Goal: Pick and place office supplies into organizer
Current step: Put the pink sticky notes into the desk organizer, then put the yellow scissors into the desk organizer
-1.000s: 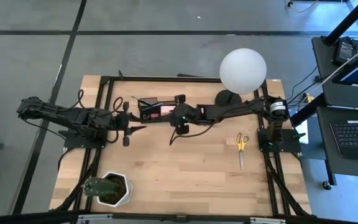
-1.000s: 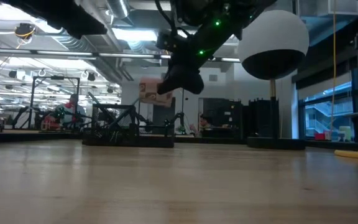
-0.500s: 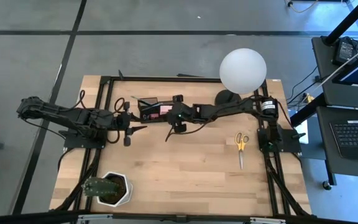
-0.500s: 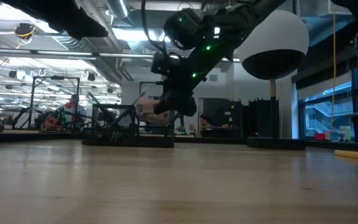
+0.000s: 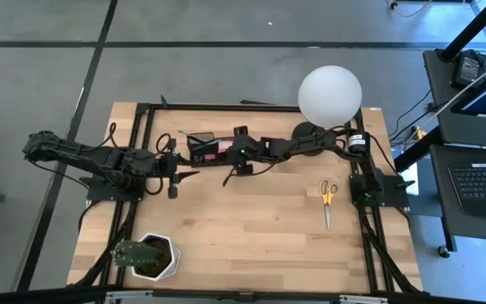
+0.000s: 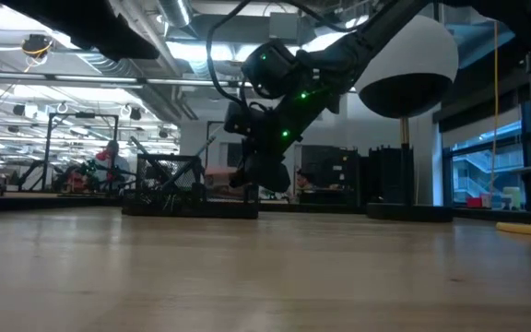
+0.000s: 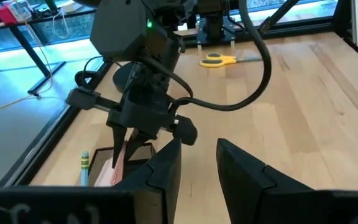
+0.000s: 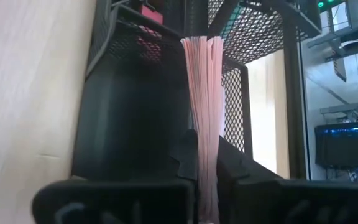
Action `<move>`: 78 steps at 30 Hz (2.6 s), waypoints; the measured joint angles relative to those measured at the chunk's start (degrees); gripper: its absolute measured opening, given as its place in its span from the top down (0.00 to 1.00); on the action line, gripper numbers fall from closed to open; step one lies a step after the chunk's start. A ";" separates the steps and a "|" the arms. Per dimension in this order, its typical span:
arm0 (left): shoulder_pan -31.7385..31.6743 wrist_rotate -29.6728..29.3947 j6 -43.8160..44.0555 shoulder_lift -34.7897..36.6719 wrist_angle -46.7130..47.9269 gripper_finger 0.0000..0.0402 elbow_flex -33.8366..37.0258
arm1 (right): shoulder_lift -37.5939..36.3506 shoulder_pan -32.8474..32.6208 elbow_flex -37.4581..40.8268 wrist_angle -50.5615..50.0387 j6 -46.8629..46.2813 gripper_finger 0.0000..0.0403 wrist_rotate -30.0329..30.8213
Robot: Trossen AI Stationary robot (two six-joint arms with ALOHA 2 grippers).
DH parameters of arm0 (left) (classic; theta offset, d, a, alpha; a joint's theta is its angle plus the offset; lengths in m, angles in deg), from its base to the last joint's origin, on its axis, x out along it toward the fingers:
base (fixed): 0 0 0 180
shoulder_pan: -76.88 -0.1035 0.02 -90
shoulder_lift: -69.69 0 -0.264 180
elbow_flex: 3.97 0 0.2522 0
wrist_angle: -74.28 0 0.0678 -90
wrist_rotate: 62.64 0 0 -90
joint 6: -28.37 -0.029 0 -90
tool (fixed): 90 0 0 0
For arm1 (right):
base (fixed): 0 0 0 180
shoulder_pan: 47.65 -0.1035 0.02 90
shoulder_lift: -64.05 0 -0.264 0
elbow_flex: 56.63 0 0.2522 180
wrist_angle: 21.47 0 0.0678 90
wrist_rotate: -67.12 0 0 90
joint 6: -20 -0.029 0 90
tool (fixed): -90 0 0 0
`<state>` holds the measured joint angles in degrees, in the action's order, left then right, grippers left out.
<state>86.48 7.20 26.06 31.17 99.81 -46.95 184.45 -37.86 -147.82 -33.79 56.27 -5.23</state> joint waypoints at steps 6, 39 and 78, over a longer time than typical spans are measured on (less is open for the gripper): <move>0.00 0.00 0.00 0.00 0.15 0.76 -0.01 | 0.00 -0.02 0.00 0.20 0.02 0.91 -0.03; 0.01 0.02 0.00 0.00 0.91 0.76 -0.04 | 0.00 -1.10 0.00 4.19 2.97 0.64 0.24; 0.00 0.04 0.31 -0.34 3.06 0.76 -0.08 | -22.17 -14.71 -0.04 -52.86 -70.79 0.64 3.24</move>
<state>86.48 7.24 26.37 30.83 102.87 -47.03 162.27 -52.57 -147.86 -86.65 -14.52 -1.99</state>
